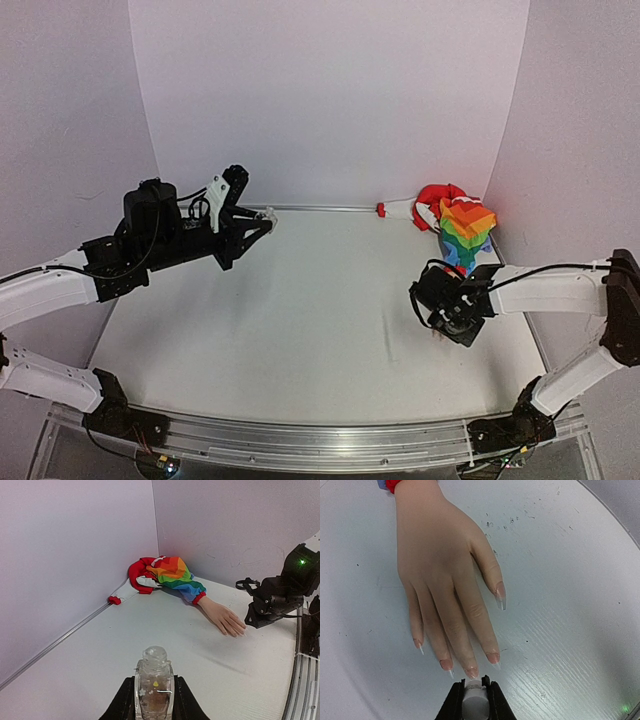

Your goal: Paint the nails

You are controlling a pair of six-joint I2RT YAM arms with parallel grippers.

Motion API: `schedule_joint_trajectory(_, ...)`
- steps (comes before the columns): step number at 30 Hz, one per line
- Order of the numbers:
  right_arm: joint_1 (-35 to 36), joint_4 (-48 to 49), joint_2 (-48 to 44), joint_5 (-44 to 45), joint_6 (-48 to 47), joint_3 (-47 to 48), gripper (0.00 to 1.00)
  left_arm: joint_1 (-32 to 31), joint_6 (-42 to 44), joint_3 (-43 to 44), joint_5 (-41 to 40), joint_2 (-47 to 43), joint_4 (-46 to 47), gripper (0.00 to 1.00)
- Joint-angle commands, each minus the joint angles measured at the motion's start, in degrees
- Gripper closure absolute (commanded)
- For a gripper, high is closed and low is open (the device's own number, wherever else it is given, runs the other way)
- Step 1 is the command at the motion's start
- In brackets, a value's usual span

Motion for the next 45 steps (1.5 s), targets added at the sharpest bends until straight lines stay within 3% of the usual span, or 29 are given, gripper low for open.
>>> schedule_joint_trajectory(1, -0.17, -0.61, 0.94, 3.03, -0.89, 2.01, 1.00, 0.34, 0.32, 0.78, 0.61, -0.43, 1.80, 1.00)
schedule_joint_trajectory(45, -0.61, 2.14, 5.55, -0.89, -1.93, 1.49, 1.00, 0.47, 0.47, 0.68, 0.55, -0.80, 1.61, 1.00)
